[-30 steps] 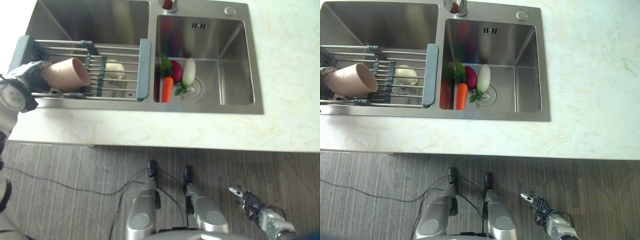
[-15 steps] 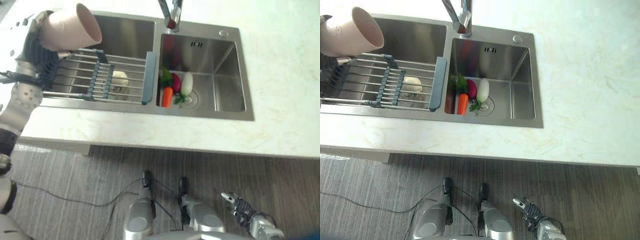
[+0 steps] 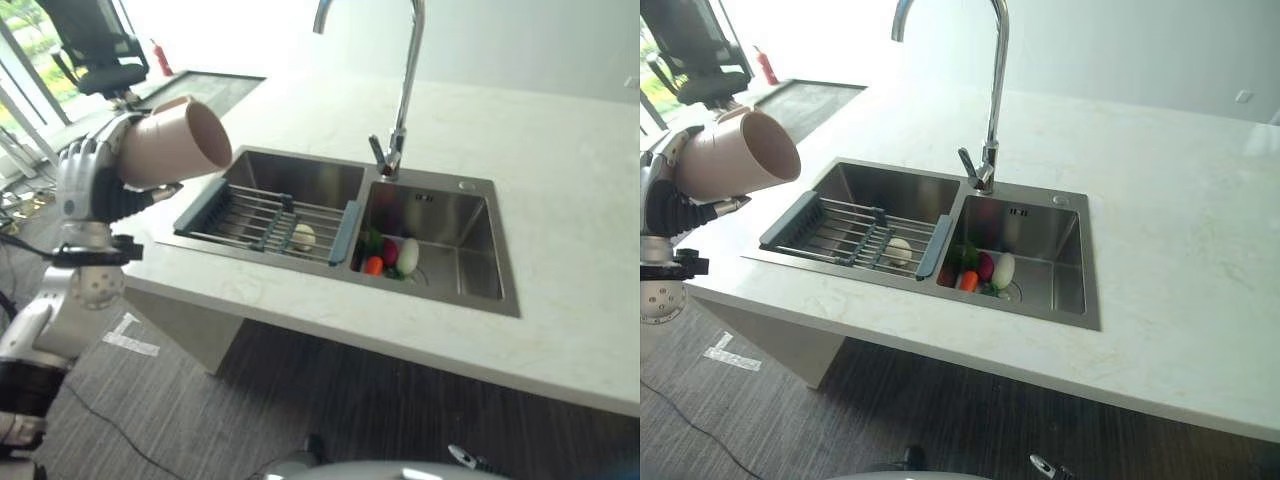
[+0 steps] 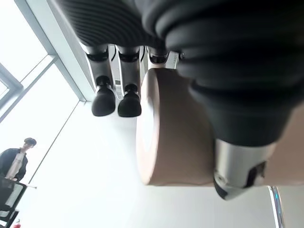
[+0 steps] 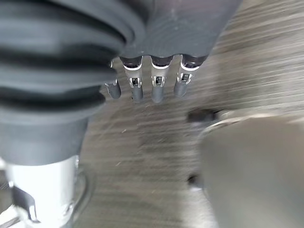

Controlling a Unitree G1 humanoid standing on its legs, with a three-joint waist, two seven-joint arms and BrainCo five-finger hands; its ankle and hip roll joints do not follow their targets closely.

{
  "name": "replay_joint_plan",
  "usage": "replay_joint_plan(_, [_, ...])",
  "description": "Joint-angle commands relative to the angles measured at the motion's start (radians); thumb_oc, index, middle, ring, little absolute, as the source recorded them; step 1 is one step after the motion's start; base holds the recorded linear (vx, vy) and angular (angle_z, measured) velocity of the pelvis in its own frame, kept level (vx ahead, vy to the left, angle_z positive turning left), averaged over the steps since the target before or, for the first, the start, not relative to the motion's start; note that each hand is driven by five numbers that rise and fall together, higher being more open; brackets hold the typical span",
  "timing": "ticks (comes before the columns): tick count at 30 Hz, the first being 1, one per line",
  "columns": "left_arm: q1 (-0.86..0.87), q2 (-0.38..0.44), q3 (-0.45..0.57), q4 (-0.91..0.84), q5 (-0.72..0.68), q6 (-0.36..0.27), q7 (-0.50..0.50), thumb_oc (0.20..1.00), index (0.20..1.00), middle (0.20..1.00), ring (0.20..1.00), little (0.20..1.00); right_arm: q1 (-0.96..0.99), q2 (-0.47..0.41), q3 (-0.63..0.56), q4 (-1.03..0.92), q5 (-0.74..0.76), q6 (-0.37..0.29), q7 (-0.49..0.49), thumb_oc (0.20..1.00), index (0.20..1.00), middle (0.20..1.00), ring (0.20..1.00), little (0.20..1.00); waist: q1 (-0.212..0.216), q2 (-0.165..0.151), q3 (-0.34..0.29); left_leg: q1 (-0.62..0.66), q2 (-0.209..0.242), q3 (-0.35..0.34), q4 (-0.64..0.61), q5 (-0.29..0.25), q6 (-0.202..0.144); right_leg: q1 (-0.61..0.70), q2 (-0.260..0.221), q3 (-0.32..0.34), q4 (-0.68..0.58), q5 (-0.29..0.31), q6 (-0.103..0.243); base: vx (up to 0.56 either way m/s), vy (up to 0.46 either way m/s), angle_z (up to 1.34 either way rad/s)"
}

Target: Place the dishes in the dishwasher.

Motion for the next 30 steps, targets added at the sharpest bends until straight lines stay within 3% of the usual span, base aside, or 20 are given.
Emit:
replay_joint_plan(1, [-0.132, 0.038, 0.121, 0.014, 0.004, -0.002, 0.02, 0.2, 0.2, 0.2, 0.2, 0.2, -0.038, -0.04, 0.011, -0.012, -0.031, 0.008, 0.018, 1.0, 1.0, 1.0, 1.0, 1.0, 0.011, 0.027, 0.055, 0.068, 0.023, 0.013, 0.011, -0.093, 0.007, -0.028, -0.053, -0.026, 0.046, 0.014, 0.073, -0.08, -0.261, 0.31])
replay_joint_plan(2, [-0.075, 0.034, 0.165, -0.005, -0.005, -0.009, 0.023, 0.2, 0.2, 0.2, 0.2, 0.2, -0.056, -0.047, 0.028, -0.005, -0.045, 0.003, 0.033, 1.0, 1.0, 1.0, 1.0, 1.0, 0.037, 0.029, 0.05, 0.067, 0.03, -0.007, 0.019, -0.086, -0.003, -0.015, -0.042, -0.04, 0.046, 0.002, 0.061, -0.09, -0.253, 0.3])
replay_joint_plan(9, [-0.02, 0.009, 0.184, -0.025, -0.015, -0.014, 0.0, 0.2, 0.2, 0.2, 0.2, 0.2, -0.112, -0.054, 0.083, 0.016, -0.066, -0.002, 0.054, 1.0, 1.0, 1.0, 1.0, 1.0, 0.083, 0.042, 0.044, 0.04, 0.054, -0.036, 0.032, -0.045, -0.036, 0.01, -0.006, -0.074, 0.046, -0.028, 0.026, -0.07, -0.167, 0.32])
replay_joint_plan(13, [-0.075, -0.038, 0.139, -0.054, 0.019, -0.04, -0.015, 0.2, 0.2, 0.2, 0.2, 0.2, -0.095, -0.056, 0.078, 0.003, -0.06, -0.001, 0.031, 1.0, 1.0, 1.0, 1.0, 1.0, 0.065, 0.051, 0.06, -0.025, 0.101, 0.076, 0.023, 0.032, -0.092, 0.043, -0.004, -0.15, 0.022, -0.023, 0.033, -0.1, -0.038, 1.2])
replay_joint_plan(14, [-0.136, -0.095, 0.083, -0.068, 0.06, -0.032, -0.024, 0.2, 0.2, 0.2, 0.2, 0.2, -0.098, -0.061, 0.067, -0.002, -0.051, 0.003, 0.008, 1.0, 1.0, 1.0, 1.0, 1.0, 0.039, 0.034, 0.062, -0.021, 0.085, 0.162, 0.098, -0.023, -0.092, 0.034, -0.013, -0.202, 0.021, -0.02, 0.037, -0.29, 0.097, 2.36])
replay_joint_plan(17, [-0.126, -0.136, 0.072, -0.101, 0.111, -0.023, -0.026, 0.2, 0.2, 0.2, 0.2, 0.2, -0.125, -0.066, 0.037, 0.016, -0.059, 0.018, 0.01, 1.0, 1.0, 1.0, 1.0, 1.0, 0.032, 0.011, 0.054, 0.007, 0.061, 0.18, 0.214, -0.109, -0.042, -0.011, -0.042, -0.223, 0.042, 0.006, 0.036, -0.27, 0.238, 1.64])
replay_joint_plan(19, [-0.121, -0.141, 0.075, -0.126, 0.113, -0.048, -0.042, 0.2, 0.2, 0.2, 0.2, 0.2, -0.111, -0.071, 0.01, 0.025, -0.048, 0.011, 0.016, 1.0, 1.0, 1.0, 1.0, 1.0, 0.003, 0.015, 0.031, 0.086, 0.106, 0.264, 0.17, -0.109, -0.048, -0.026, -0.052, -0.293, 0.052, 0.01, 0.034, -0.18, 0.377, 0.57])
replay_joint_plan(21, [-0.152, -0.155, 0.041, -0.149, 0.115, -0.054, -0.076, 0.2, 0.2, 0.2, 0.2, 0.2, -0.079, -0.063, -0.026, 0.02, -0.068, 0.003, -0.004, 1.0, 1.0, 1.0, 1.0, 1.0, -0.025, 0.021, 0.017, 0.135, 0.096, 0.313, 0.072, -0.121, -0.048, -0.033, -0.077, -0.339, 0.069, 0.028, 0.06, -0.13, 0.489, 1.52])
replay_joint_plan(24, [-0.151, -0.165, 0.011, -0.184, 0.132, -0.07, -0.116, 0.2, 0.2, 0.2, 0.2, 0.2, -0.078, -0.047, -0.041, 0.027, -0.085, 0.004, -0.017, 1.0, 1.0, 1.0, 1.0, 1.0, -0.014, 0.032, 0.013, 0.153, 0.053, 0.287, 0.04, -0.145, -0.027, -0.049, -0.117, -0.333, 0.105, 0.045, 0.097, -0.09, 0.402, 1.5])
replay_joint_plan(28, [-0.181, -0.146, -0.032, -0.214, 0.141, -0.057, -0.155, 0.2, 0.2, 0.2, 0.2, 0.2, -0.085, -0.029, -0.041, 0.011, -0.062, 0.009, -0.022, 1.0, 1.0, 1.0, 1.0, 1.0, 0.002, 0.05, 0.02, 0.15, 0.006, 0.255, 0.034, -0.163, 0.015, -0.074, -0.191, -0.33, 0.206, 0.076, 0.114, -0.08, 0.379, 0.4])
replay_joint_plan(30, [-0.236, -0.135, -0.087, -0.21, 0.135, -0.051, -0.185, 0.2, 0.2, 0.2, 0.2, 0.2, -0.089, -0.021, -0.04, 0.003, -0.032, 0.009, -0.025, 1.0, 1.0, 1.0, 1.0, 1.0, -0.016, 0.054, 0.023, 0.144, -0.03, 0.197, 0.023, -0.173, 0.055, -0.122, -0.206, -0.237, 0.297, 0.093, 0.12, 0.01, 0.325, 0.96])
